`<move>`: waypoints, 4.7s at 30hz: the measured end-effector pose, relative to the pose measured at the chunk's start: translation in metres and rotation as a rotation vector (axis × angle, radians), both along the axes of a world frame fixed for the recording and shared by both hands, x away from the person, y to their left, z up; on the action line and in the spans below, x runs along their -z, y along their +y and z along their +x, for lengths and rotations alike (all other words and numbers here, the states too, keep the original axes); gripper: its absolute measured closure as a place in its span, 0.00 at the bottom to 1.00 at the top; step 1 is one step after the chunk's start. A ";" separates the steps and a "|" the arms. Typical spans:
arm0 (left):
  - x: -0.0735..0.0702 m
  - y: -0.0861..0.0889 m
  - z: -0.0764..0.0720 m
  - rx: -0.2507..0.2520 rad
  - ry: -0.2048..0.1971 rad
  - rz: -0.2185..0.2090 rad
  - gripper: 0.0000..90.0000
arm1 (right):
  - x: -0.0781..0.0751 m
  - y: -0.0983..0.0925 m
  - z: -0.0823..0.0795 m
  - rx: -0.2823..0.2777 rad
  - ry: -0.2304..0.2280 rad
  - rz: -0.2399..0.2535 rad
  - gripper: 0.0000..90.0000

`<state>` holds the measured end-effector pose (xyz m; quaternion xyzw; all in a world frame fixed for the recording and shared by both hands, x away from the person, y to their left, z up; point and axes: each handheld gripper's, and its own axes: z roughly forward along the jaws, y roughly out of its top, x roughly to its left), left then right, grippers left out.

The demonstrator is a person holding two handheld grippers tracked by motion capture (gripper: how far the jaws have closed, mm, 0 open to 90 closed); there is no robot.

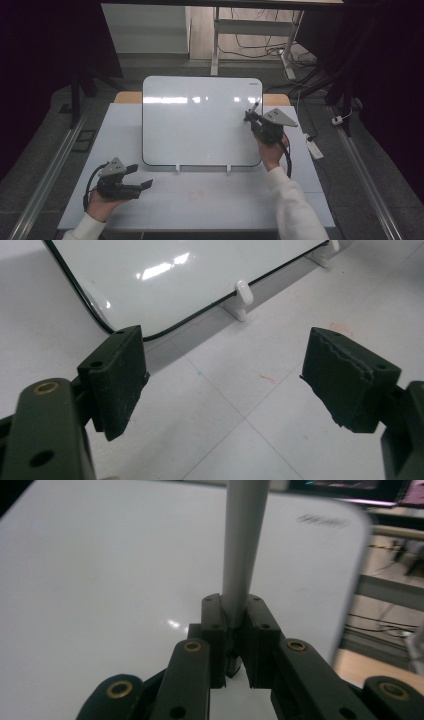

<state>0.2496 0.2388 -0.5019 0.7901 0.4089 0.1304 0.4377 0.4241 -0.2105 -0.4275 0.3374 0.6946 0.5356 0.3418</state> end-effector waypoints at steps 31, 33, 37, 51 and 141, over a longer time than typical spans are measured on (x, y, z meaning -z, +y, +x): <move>0.000 0.001 0.000 -0.003 0.000 -0.001 0.21 | -0.014 0.007 0.020 0.015 -0.009 0.082 0.90; 0.001 0.002 0.001 -0.004 0.003 -0.002 0.21 | -0.010 0.013 0.018 -0.014 0.001 0.078 0.90; 0.000 0.002 0.000 -0.003 0.000 -0.003 0.21 | 0.005 0.028 0.001 -0.097 0.022 0.035 0.90; 0.000 0.000 0.001 0.004 0.000 0.001 0.21 | 0.013 0.021 -0.008 -0.125 0.059 0.017 0.90; -0.063 -0.154 0.051 0.351 -0.127 -0.151 0.90 | 0.046 0.067 -0.154 -0.325 0.146 -0.177 0.72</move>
